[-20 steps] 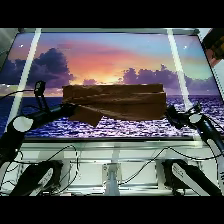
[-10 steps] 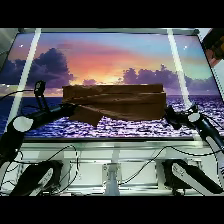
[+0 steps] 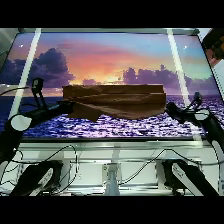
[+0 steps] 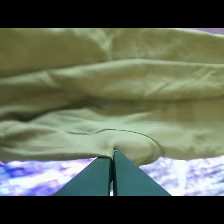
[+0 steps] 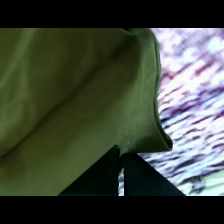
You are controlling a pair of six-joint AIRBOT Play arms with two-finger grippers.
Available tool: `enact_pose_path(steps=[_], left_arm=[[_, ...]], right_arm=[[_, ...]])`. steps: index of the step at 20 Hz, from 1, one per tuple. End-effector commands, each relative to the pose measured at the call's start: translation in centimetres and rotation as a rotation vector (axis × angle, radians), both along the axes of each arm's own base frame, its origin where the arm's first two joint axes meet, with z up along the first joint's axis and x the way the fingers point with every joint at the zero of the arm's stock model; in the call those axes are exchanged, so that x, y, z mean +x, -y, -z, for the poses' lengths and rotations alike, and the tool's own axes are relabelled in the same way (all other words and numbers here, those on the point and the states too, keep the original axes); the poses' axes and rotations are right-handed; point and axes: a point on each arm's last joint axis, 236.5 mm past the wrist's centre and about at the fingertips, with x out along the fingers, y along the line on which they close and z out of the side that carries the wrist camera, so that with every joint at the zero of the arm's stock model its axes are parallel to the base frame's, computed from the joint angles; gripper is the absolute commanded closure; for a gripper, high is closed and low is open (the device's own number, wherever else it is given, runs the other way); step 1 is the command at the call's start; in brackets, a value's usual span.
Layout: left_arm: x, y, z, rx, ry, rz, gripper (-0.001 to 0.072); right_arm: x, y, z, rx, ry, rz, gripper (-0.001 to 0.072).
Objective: Fold the clothes and pants, and hang the long-sleeved shirts on hangers.
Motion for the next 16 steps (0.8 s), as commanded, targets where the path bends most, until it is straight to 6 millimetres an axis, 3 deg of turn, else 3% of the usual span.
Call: enact_pose_path(steps=[1, 4, 8, 10, 13, 16], left_arm=[[1.6, -1.4, -2.3, 0.064, 0.081, -0.031, 0.0691], [2.4, -2.2, -2.7, 0.091, 0.124, -0.058, 0.0691], [3.9, -6.0, -2.8, 0.149, 0.146, -0.198, 0.0691], [4.4, -7.4, -2.8, 0.144, 0.146, -0.261, 0.0691], [5.8, -7.8, -2.0, 0.152, 0.153, -0.279, 0.0691], [8.0, -8.3, -0.2, 0.159, 0.156, -0.308, 0.0691]], right_arm=[[0.9, -1.6, -6.1, 0.060, 0.182, 0.004, 0.0691], [2.3, -3.4, -9.1, 0.234, 0.268, 0.077, 0.0692], [4.4, -1.7, -11.0, 0.259, 0.374, 0.190, 0.0692], [5.1, -2.0, -11.6, 0.249, 0.414, 0.195, 0.0692], [6.5, -4.1, -11.3, 0.240, 0.441, 0.174, 0.0692], [8.3, -5.1, -9.2, 0.280, 0.417, 0.261, 0.0692]])
